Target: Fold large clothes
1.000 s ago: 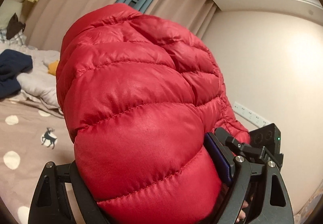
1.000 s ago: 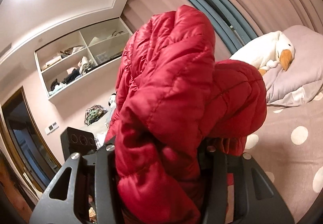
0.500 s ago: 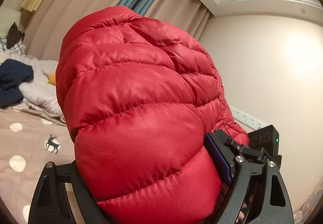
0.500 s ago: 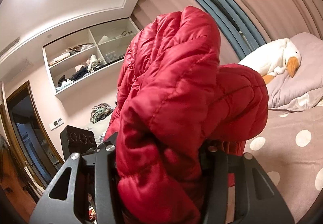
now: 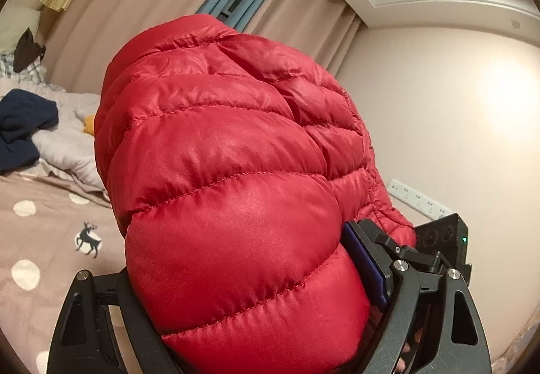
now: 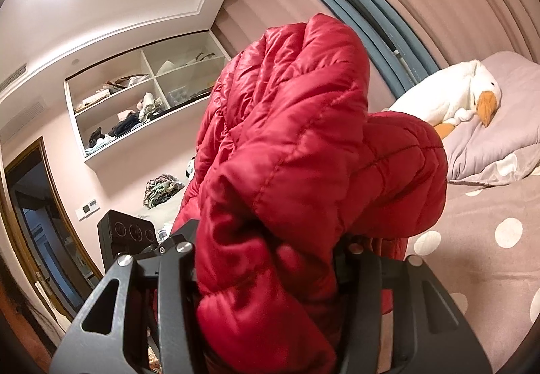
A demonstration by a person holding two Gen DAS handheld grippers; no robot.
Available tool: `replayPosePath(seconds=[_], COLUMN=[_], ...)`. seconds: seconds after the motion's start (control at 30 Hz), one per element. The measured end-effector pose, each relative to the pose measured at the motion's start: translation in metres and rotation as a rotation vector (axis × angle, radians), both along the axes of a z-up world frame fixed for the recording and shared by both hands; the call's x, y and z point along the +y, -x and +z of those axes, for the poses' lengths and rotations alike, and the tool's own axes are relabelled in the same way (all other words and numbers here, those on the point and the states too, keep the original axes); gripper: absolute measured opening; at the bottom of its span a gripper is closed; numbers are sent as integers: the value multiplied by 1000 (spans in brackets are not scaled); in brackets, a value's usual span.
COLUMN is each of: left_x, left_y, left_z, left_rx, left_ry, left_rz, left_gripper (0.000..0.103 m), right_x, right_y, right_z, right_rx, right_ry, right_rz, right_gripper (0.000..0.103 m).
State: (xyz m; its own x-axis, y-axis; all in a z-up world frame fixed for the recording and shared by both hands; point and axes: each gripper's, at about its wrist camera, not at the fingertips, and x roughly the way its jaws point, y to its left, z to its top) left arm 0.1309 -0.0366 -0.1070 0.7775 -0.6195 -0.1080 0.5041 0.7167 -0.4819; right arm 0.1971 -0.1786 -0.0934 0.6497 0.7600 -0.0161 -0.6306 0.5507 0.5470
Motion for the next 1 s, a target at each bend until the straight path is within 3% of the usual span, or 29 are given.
replayPosePath(seconds=[0.3, 0.4, 0.57, 0.6, 0.67, 0.7, 0.77, 0.83, 0.93, 1.0], left_x=[-7, -11, -18, -21, -23, -22, -17, -8, 3, 10], left_y=[-62, -98, -161, -171, -174, -172, -169, -164, -149, -132], left_z=[-39, -69, -151, -172, -188, -188, -182, -173, -153, -132], left_rx=[65, 164, 434, 501, 519, 519, 541, 576, 621, 597], left_ry=[-12, -48, -132, -190, -258, -267, -257, -230, -247, -266], left_rz=[34, 67, 107, 129, 146, 149, 144, 126, 160, 192], left_gripper=[87, 87, 87, 87, 91, 92, 93, 93, 93, 93], right_x=[-2, -2, -1, 1, 9, 11, 17, 17, 15, 13], right_y=[-47, -74, -131, -137, -150, -150, -147, -139, -131, -119], right_z=[-34, -59, -145, -158, -191, -194, -190, -177, -162, -144], right_rx=[74, 126, 364, 401, 497, 506, 510, 501, 495, 470], right_ry=[14, 53, 114, 139, 235, 261, 335, 386, 419, 459], right_rz=[-42, -83, -157, -168, -199, -212, -254, -310, -342, -388], right_gripper=[49, 49, 49, 49, 58, 62, 82, 90, 91, 92])
